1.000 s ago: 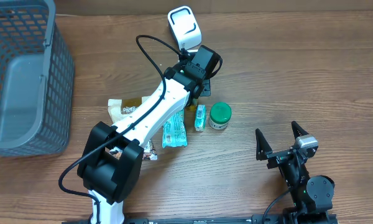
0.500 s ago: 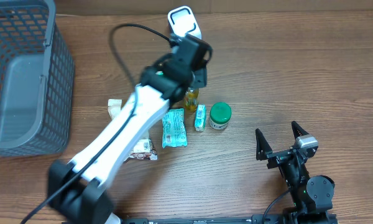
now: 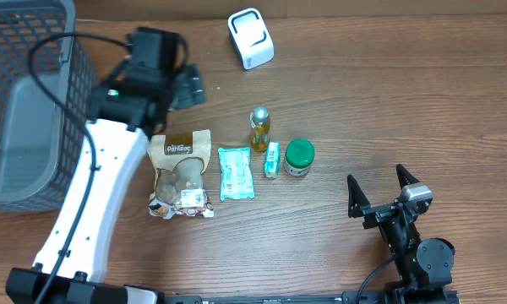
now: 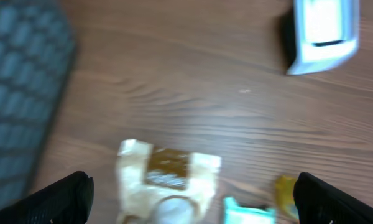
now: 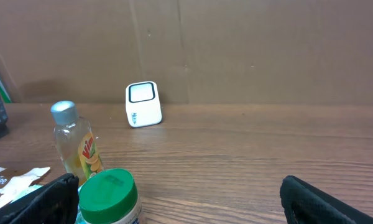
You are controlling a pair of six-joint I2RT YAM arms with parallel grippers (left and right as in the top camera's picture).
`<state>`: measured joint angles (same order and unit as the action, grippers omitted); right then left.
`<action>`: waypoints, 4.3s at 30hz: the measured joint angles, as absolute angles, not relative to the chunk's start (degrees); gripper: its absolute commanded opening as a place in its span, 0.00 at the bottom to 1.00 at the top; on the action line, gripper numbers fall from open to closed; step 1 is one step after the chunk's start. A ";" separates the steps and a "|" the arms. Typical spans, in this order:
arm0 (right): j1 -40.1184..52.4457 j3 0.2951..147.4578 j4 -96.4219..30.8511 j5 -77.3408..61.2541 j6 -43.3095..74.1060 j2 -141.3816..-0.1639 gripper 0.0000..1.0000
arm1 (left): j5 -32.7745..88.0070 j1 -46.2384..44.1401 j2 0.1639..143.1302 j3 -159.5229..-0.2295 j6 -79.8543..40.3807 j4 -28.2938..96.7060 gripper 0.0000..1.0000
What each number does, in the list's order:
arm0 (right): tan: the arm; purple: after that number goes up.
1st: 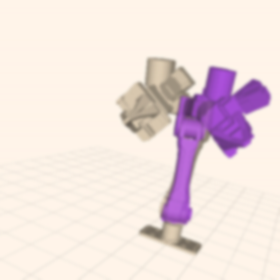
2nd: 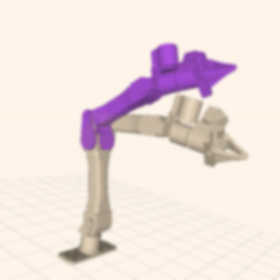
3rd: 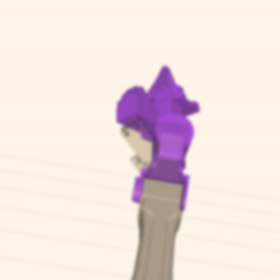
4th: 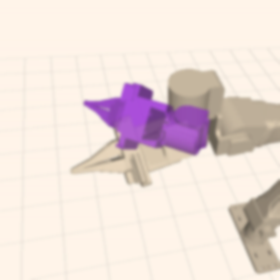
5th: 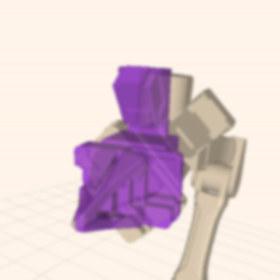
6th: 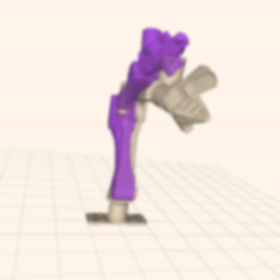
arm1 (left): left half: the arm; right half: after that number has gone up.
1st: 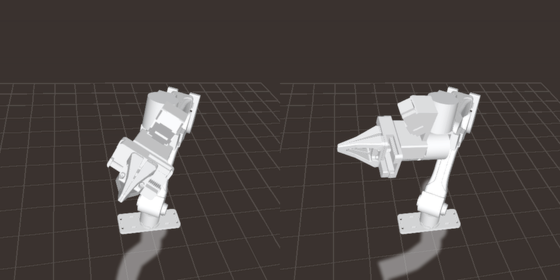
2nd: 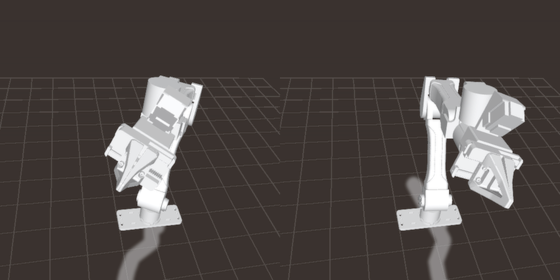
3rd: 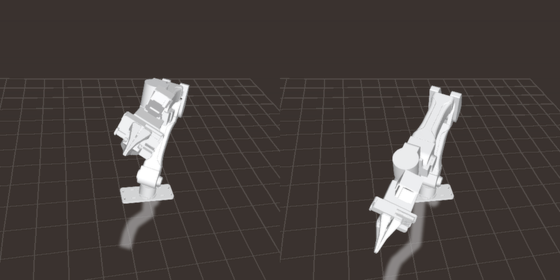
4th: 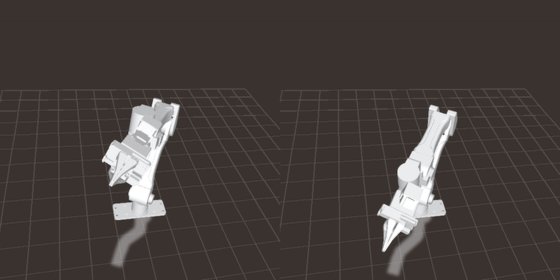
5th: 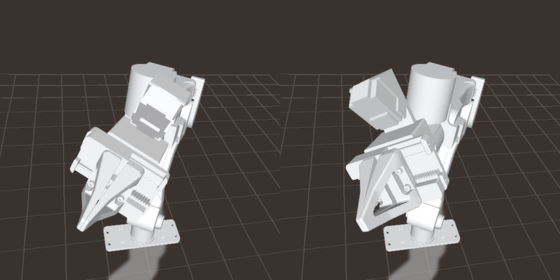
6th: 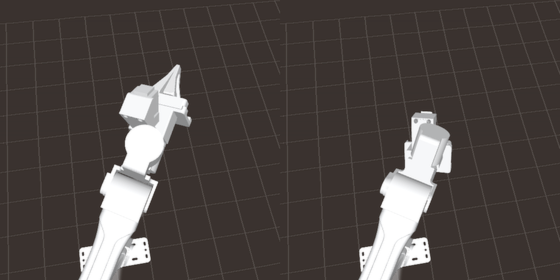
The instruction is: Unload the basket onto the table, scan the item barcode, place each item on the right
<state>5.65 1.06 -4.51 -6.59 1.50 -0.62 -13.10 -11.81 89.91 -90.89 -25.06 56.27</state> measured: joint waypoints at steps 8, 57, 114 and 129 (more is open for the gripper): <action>5.65 1.06 -4.51 -6.59 1.52 -0.62 1.00 | -13.15 -3.95 89.91 -90.89 -21.85 58.81 1.00; 5.65 1.06 -4.51 -6.59 1.52 -0.62 1.00 | -13.32 0.84 89.91 -90.89 -20.32 62.65 1.00; 5.65 1.06 -4.54 -6.59 1.50 -0.62 1.00 | -13.32 0.84 89.91 -90.89 -20.32 62.70 1.00; 5.65 1.06 -4.49 -6.59 1.50 -0.62 1.00 | -13.30 0.84 89.91 -90.89 -20.32 62.70 1.00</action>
<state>5.65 1.06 -4.49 -6.59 1.50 -0.62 -13.30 0.84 89.91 -90.89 -20.32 62.70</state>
